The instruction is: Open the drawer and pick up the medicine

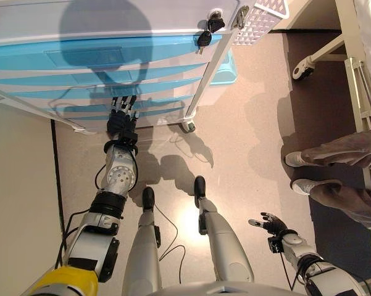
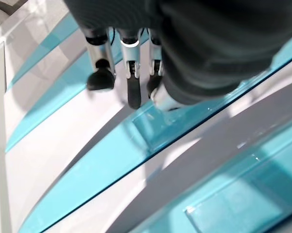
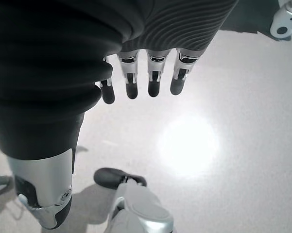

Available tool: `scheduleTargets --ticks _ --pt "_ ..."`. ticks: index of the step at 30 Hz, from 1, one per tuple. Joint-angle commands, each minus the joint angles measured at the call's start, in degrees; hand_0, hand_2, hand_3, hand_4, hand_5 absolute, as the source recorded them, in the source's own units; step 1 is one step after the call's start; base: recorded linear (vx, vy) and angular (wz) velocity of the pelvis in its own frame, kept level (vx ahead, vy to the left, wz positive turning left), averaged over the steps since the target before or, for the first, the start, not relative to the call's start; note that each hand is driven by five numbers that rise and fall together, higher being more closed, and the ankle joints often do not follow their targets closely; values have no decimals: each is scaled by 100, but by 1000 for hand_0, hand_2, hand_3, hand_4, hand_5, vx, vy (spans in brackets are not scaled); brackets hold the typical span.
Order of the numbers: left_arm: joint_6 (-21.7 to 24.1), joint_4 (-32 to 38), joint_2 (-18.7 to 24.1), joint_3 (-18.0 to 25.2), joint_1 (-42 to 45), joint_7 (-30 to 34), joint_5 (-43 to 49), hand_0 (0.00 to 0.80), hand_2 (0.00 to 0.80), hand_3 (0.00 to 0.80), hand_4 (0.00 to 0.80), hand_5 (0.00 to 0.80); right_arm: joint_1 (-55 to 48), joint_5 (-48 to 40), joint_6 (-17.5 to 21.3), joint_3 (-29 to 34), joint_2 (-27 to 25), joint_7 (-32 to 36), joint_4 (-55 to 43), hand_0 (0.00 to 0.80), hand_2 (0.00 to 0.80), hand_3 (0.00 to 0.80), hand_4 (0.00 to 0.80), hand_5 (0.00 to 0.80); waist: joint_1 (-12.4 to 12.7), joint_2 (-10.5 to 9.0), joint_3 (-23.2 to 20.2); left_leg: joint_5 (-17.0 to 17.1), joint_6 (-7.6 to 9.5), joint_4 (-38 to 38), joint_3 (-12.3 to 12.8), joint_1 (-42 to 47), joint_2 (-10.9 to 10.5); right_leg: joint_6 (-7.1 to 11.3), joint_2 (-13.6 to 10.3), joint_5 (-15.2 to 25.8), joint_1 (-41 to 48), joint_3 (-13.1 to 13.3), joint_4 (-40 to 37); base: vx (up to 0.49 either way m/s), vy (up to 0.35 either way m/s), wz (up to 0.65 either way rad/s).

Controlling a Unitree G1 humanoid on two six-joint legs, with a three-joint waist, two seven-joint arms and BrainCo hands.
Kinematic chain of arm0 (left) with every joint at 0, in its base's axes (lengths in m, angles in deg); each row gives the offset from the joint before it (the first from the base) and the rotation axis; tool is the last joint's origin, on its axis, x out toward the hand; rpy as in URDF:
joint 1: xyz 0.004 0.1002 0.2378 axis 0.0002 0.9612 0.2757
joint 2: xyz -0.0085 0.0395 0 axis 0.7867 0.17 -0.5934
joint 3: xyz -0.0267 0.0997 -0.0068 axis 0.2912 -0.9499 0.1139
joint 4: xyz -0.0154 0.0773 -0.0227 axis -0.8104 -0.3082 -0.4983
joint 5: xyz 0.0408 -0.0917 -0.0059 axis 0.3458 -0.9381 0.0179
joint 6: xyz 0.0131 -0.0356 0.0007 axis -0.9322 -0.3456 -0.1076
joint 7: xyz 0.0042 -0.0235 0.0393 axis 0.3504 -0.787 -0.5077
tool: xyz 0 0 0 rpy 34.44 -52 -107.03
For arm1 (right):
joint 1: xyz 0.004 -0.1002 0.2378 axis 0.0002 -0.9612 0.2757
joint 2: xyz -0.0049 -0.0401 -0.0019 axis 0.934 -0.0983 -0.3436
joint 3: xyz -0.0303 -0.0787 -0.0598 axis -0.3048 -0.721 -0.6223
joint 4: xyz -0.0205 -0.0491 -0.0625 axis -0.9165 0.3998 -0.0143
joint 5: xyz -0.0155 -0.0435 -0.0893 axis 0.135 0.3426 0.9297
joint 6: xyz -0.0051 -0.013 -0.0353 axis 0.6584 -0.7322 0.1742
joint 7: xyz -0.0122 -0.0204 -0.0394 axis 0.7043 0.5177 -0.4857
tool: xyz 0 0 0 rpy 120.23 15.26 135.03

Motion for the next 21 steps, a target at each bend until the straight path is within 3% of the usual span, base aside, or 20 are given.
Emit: scheduleTargets --ticks 1,21 --pt "515 1598 227 4 -915 835 616 800 800 800 800 800 -238 121 20 -218 -418 -14 150 0 0 0 0 0 -130 185 -427 -407 273 569 -217 -516 -222 161 132 -177 60 -33 267 0 0 0" --pt "520 2160 146 42 -516 965 628 800 800 800 800 800 -241 170 27 -186 -408 16 203 0 0 0 0 0 -66 214 -359 -409 281 606 -208 -504 -246 146 130 -154 77 -33 288 0 0 0"
